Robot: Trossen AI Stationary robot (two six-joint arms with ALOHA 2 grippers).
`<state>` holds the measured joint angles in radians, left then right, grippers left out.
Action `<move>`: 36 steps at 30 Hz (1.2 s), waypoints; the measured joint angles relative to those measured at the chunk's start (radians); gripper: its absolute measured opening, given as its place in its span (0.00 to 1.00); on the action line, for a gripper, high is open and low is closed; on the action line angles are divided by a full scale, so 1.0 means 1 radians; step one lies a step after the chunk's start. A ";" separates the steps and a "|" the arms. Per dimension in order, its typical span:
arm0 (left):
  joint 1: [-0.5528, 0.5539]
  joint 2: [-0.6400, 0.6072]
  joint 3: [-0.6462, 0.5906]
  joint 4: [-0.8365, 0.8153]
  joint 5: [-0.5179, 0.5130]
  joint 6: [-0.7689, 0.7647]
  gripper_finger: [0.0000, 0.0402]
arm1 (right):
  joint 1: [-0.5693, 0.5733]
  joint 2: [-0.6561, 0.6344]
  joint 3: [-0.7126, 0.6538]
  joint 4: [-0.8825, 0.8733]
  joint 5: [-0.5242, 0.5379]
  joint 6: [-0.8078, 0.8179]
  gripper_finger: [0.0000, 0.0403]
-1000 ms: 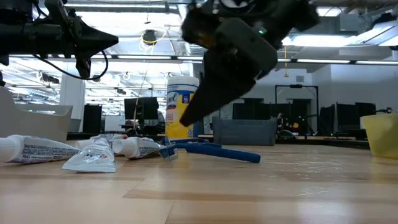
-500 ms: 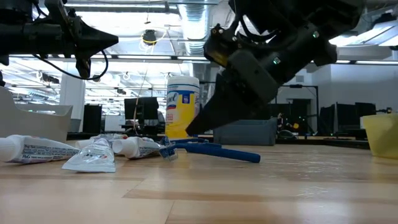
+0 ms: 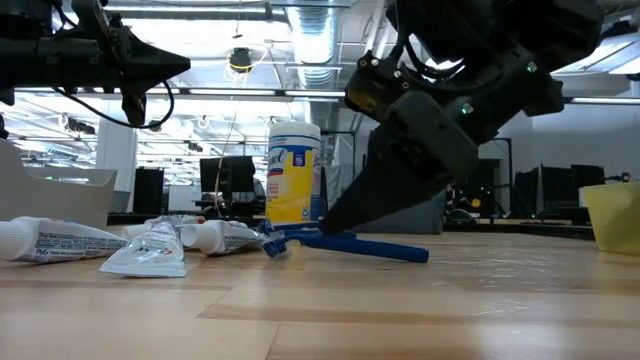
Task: Pick & Place Travel size toiletries
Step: Put the blue razor into the black bin
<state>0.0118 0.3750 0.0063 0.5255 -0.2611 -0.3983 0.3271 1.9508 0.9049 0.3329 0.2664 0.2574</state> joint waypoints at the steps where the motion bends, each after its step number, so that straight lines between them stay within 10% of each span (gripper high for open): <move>1: 0.000 0.000 0.000 0.000 0.000 0.000 0.00 | 0.000 0.001 -0.001 0.013 -0.002 -0.006 0.49; 25: 0.000 0.000 0.000 0.000 0.000 0.000 0.00 | 0.039 0.178 0.006 0.233 0.051 0.016 0.47; 36: 0.000 0.000 0.000 0.006 0.000 0.000 0.00 | 0.036 0.184 0.003 0.243 0.063 0.018 0.11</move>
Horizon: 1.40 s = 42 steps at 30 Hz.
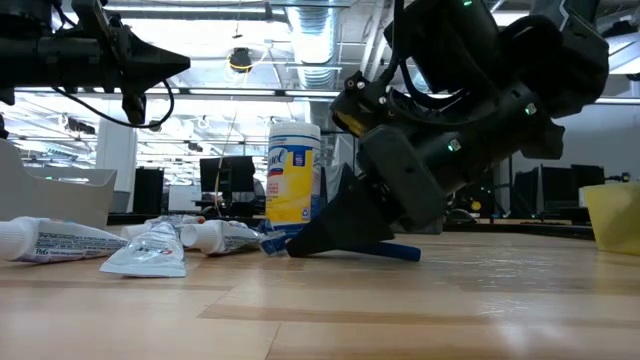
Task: Pick & Place Travel size toiletries
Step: Put the blue razor into the black bin
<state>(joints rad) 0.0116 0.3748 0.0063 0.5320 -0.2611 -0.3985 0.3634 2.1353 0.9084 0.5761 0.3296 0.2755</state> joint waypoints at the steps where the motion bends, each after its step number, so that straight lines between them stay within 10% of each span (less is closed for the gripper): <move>1: 0.000 0.000 0.000 0.000 0.000 0.000 0.00 | 0.000 0.000 -0.001 0.004 -0.001 -0.006 0.08; 15: 0.000 0.000 0.000 0.003 0.000 0.000 0.00 | -0.042 -0.307 -0.006 -0.155 0.102 -0.222 0.08; 25: 0.000 0.000 0.000 0.009 0.000 0.000 0.00 | -0.408 -0.557 -0.004 -0.489 0.300 -0.123 0.07; 42: 0.000 0.000 0.000 0.009 0.000 0.000 0.00 | -0.897 -0.543 0.003 -0.527 -0.120 -0.358 0.07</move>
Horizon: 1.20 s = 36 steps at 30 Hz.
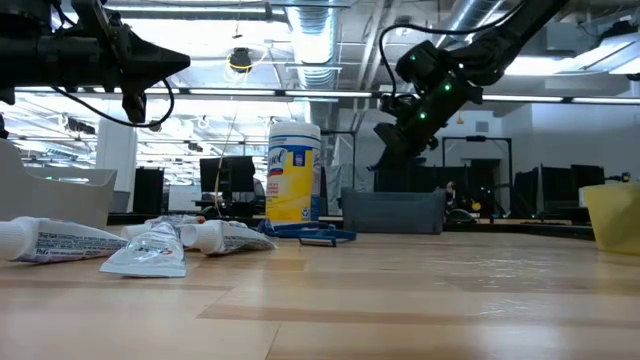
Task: Pick & Place Travel size toiletries
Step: Put the blue razor into the black bin
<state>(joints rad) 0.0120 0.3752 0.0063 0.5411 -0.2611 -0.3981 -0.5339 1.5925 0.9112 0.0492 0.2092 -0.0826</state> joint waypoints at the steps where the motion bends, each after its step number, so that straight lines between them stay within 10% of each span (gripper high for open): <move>1: 0.000 0.000 0.000 0.000 0.000 0.000 0.00 | -0.004 0.000 0.000 0.007 -0.003 -0.022 0.07; 36: 0.000 0.000 0.000 0.003 0.000 0.000 0.00 | -0.021 0.278 0.113 0.123 -0.035 -0.135 0.14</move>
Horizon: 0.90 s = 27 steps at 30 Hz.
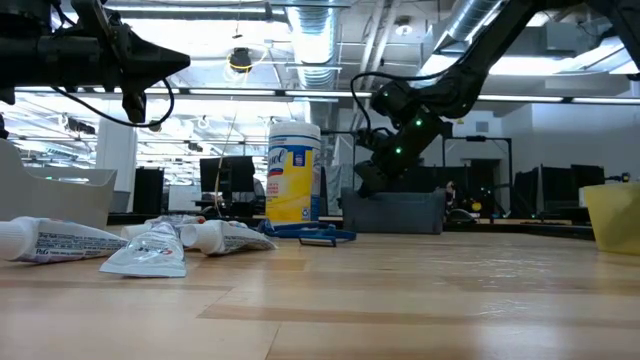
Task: Pick & Place Travel size toiletries
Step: Put the blue razor into the black bin
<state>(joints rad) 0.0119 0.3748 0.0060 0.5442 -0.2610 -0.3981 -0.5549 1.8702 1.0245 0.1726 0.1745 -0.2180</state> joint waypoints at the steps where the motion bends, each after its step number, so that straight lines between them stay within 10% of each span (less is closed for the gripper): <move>1: 0.000 0.000 0.000 0.000 0.000 0.000 0.00 | 0.001 0.000 0.000 -0.005 -0.001 0.000 0.15; 15: 0.000 0.000 0.000 0.000 0.000 0.000 0.00 | 0.139 -0.138 0.000 -0.062 -0.020 -0.041 0.65; 27: 0.000 0.000 0.000 0.000 0.000 0.000 0.00 | 0.417 -0.133 0.000 -0.109 -0.217 -0.176 0.70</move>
<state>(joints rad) 0.0119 0.3748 0.0063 0.5442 -0.2607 -0.3981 -0.1379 1.7368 1.0245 0.0639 -0.0420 -0.3937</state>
